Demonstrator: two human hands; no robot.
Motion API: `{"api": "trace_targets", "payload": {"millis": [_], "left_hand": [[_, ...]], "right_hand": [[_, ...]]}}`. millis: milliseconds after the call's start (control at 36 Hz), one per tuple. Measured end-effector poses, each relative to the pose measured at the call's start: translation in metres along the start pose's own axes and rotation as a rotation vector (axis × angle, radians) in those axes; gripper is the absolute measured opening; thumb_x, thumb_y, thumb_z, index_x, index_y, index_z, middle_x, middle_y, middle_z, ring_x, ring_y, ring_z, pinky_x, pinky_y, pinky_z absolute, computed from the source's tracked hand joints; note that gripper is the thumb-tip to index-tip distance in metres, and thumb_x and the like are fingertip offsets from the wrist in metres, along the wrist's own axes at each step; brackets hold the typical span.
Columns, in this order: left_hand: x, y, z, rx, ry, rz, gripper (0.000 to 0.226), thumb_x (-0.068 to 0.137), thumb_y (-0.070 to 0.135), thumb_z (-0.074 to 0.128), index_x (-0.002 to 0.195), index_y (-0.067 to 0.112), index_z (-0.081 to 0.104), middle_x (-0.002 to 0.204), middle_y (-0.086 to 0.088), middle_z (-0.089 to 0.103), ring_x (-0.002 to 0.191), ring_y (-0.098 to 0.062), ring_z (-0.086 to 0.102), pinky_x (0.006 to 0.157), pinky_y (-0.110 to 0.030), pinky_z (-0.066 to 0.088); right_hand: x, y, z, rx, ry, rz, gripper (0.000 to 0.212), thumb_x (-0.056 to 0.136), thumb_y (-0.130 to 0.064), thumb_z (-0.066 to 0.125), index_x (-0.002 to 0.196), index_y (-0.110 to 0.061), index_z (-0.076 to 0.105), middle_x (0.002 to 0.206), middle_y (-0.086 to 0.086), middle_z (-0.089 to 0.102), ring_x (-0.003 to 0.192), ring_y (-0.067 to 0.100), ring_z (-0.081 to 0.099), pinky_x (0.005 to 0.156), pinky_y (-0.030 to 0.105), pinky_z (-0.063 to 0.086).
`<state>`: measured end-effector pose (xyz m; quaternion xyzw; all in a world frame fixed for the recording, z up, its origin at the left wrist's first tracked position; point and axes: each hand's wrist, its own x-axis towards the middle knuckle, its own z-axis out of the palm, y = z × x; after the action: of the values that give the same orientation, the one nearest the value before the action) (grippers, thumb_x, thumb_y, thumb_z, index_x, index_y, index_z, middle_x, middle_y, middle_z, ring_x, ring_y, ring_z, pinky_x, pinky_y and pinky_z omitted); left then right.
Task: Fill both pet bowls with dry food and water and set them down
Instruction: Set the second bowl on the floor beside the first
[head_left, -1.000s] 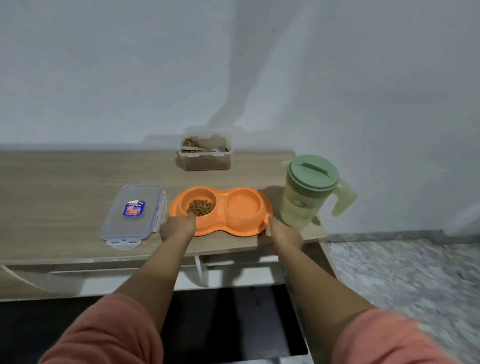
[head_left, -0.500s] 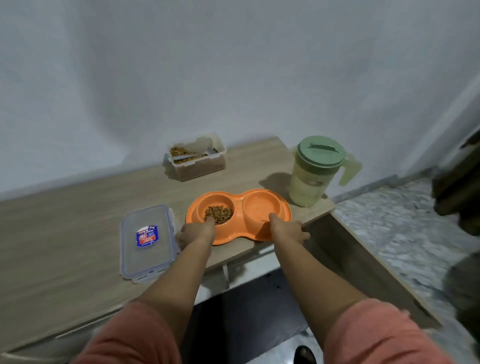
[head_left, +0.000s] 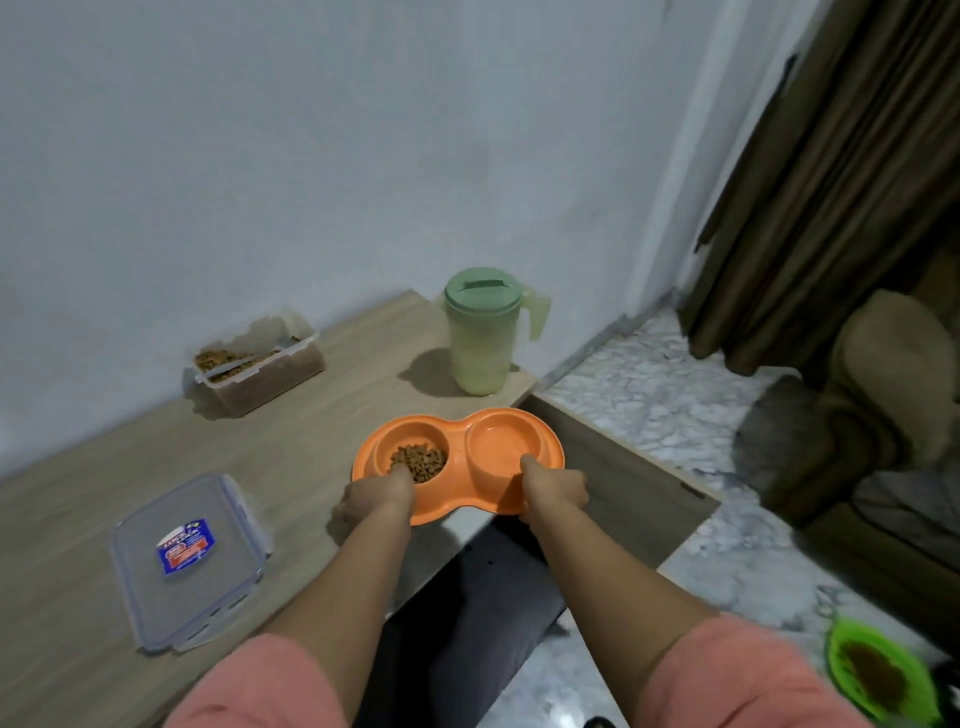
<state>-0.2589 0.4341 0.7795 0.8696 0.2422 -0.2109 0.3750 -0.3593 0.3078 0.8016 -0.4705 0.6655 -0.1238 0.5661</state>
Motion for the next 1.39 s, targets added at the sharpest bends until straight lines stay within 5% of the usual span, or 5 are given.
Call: {"api": "trace_targets", "payload": {"millis": [167, 278, 444, 861, 1389], "left_hand": [[-0.047, 0.017, 0.039, -0.024, -0.085, 0.074, 0.072, 0.064, 0.053, 0.058, 0.12, 0.008, 0.06, 0.123, -0.023, 0.051, 0.11, -0.043, 0.051, 0.098, -0.049, 0.045], [-0.082, 0.031, 0.07, -0.156, -0.199, 0.139, 0.061, 0.078, 0.034, 0.064, 0.128, 0.001, 0.052, 0.133, -0.024, 0.044, 0.111, -0.041, 0.055, 0.097, -0.043, 0.048], [-0.144, 0.052, 0.121, -0.165, -0.295, 0.185, 0.064, 0.084, 0.036, 0.064, 0.133, 0.0, 0.046, 0.139, -0.021, 0.035, 0.113, -0.04, 0.054, 0.093, -0.042, 0.046], [-0.302, 0.091, 0.27, -0.229, -0.318, 0.143, 0.062, 0.091, 0.034, 0.058, 0.139, -0.001, 0.04, 0.144, -0.021, 0.033, 0.118, -0.035, 0.051, 0.088, -0.04, 0.045], [-0.3, 0.216, 0.37, -0.286, -0.254, 0.121, 0.058, 0.091, 0.034, 0.06, 0.134, -0.002, 0.044, 0.143, -0.02, 0.03, 0.11, -0.038, 0.052, 0.083, -0.042, 0.045]], "right_hand": [[0.019, -0.004, -0.063, 0.033, 0.073, -0.002, 0.065, 0.077, -0.039, 0.07, 0.125, -0.003, 0.048, 0.12, 0.019, 0.06, 0.101, 0.037, 0.062, 0.079, 0.041, 0.054], [0.036, -0.012, -0.105, 0.081, 0.132, -0.006, 0.068, 0.076, -0.037, 0.072, 0.127, -0.001, 0.047, 0.122, 0.021, 0.058, 0.104, 0.039, 0.06, 0.084, 0.05, 0.055], [0.073, -0.028, -0.175, 0.144, 0.219, -0.006, 0.071, 0.074, -0.036, 0.073, 0.129, -0.003, 0.043, 0.125, 0.023, 0.055, 0.108, 0.042, 0.058, 0.086, 0.052, 0.054], [0.195, -0.081, -0.347, 0.122, 0.229, -0.071, 0.07, 0.074, -0.037, 0.073, 0.13, -0.006, 0.044, 0.124, 0.02, 0.055, 0.099, 0.042, 0.063, 0.082, 0.051, 0.056], [0.314, -0.193, -0.356, 0.084, 0.108, -0.066, 0.063, 0.077, -0.037, 0.068, 0.128, -0.007, 0.046, 0.118, 0.017, 0.06, 0.092, 0.038, 0.066, 0.075, 0.044, 0.058]]}}
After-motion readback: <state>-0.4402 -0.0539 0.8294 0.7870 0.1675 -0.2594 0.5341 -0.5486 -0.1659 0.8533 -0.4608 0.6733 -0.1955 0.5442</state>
